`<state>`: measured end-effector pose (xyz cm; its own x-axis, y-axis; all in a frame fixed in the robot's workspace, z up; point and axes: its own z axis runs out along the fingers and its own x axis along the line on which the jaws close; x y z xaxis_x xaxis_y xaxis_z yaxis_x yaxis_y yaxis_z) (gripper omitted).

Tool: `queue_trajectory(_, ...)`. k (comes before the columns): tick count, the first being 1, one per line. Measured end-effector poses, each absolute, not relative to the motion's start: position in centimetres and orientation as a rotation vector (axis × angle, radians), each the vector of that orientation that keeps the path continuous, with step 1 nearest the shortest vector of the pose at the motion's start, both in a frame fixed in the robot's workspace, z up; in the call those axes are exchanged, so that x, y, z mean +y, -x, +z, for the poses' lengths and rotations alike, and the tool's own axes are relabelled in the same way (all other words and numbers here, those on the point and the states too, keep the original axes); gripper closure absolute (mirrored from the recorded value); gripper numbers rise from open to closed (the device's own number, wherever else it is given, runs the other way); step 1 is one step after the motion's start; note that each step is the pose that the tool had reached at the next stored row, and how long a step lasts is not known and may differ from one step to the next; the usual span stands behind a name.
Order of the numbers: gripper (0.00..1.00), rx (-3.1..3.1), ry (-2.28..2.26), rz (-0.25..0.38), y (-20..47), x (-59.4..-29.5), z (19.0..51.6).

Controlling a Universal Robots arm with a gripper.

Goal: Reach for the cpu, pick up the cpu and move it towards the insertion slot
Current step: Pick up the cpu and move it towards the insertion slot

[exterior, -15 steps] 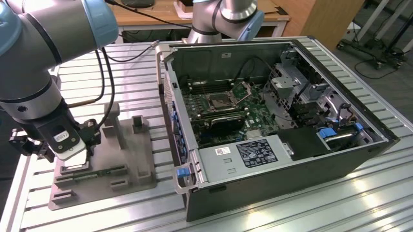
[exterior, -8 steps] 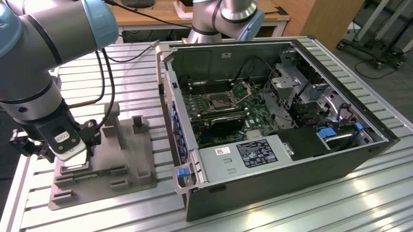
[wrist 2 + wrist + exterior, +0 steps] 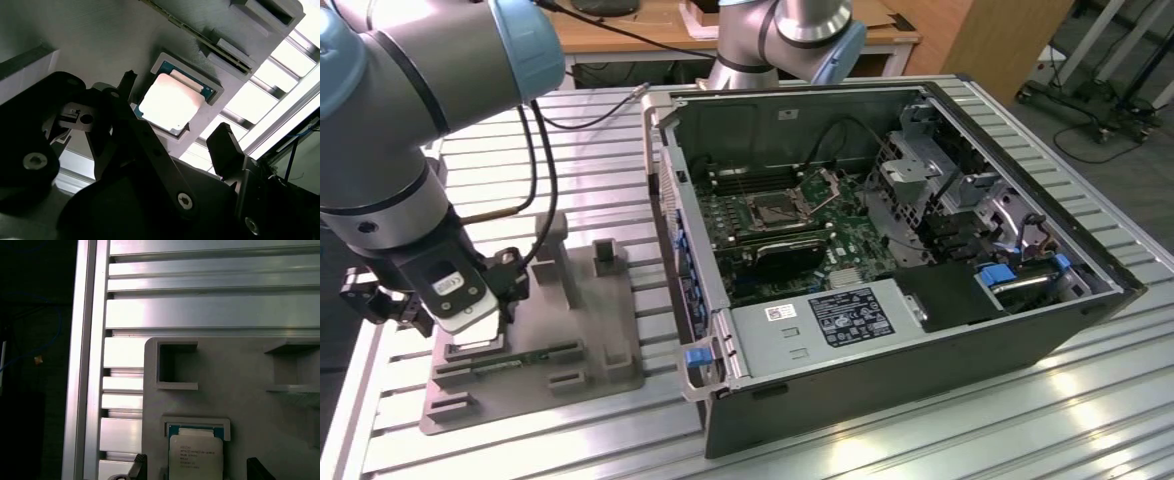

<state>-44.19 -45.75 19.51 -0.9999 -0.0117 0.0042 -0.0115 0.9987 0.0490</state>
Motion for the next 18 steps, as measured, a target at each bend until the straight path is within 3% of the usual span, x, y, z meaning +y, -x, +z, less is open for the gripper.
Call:
queue_trajectory(14,0.16,-3.133,0.014,-0.076,44.2,-45.3,17.9)
queue_trajectory(18,0.23,-3.133,0.016,-0.076,44.2,-45.3,17.9)
